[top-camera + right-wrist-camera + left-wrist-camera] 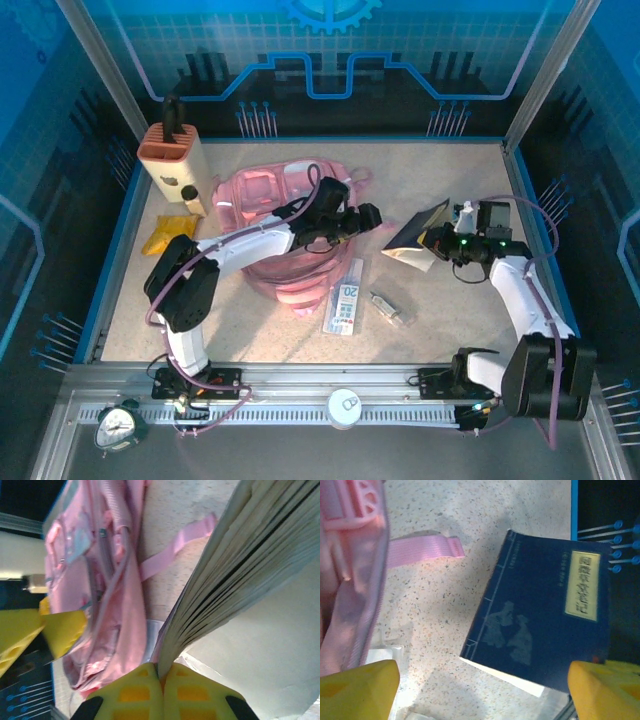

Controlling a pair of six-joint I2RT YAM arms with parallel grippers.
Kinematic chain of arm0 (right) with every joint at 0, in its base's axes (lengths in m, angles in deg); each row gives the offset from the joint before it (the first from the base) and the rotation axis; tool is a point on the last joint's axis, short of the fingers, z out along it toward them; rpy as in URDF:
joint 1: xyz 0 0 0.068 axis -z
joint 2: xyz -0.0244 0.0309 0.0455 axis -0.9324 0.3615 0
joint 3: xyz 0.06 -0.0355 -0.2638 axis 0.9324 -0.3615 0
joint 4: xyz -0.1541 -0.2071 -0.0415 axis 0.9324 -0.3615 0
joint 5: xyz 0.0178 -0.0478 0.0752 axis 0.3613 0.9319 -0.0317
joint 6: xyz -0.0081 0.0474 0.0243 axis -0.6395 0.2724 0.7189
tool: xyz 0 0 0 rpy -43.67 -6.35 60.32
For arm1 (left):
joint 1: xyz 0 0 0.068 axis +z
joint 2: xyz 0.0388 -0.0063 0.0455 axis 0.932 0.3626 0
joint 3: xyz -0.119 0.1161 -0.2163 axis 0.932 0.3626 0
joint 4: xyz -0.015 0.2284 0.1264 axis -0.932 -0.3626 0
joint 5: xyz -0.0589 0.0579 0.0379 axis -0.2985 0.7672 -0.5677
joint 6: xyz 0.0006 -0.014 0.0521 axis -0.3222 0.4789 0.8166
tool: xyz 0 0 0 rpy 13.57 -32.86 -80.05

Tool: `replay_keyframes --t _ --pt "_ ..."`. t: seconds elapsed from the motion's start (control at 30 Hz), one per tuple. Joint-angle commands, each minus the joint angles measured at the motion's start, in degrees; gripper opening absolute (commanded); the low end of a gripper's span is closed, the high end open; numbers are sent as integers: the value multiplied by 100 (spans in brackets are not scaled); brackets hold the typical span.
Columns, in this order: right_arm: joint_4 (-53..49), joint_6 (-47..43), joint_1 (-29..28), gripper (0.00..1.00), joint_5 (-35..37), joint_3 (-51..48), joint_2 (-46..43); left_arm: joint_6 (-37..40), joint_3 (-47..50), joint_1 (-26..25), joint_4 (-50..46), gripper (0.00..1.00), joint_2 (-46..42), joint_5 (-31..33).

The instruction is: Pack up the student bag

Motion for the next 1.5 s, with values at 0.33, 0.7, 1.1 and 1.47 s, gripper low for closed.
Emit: replay_keyframes --t 0.33,0.7,1.1,1.47 --pt "850 584 -898 0 -1015 479 -541 -1405 847 325 1893 96 -329 -461" --pt "1925 956 -1267 0 -1416 141 -383 -1875 1453 321 2950 85 -741 -325" --pt "1504 367 -1182 0 -1465 158 -159 -1501 1540 319 2824 46 -1221 -318" --pt "1263 108 -1102 0 -1346 363 3 -1249 1410 321 2548 60 -1313 -527"
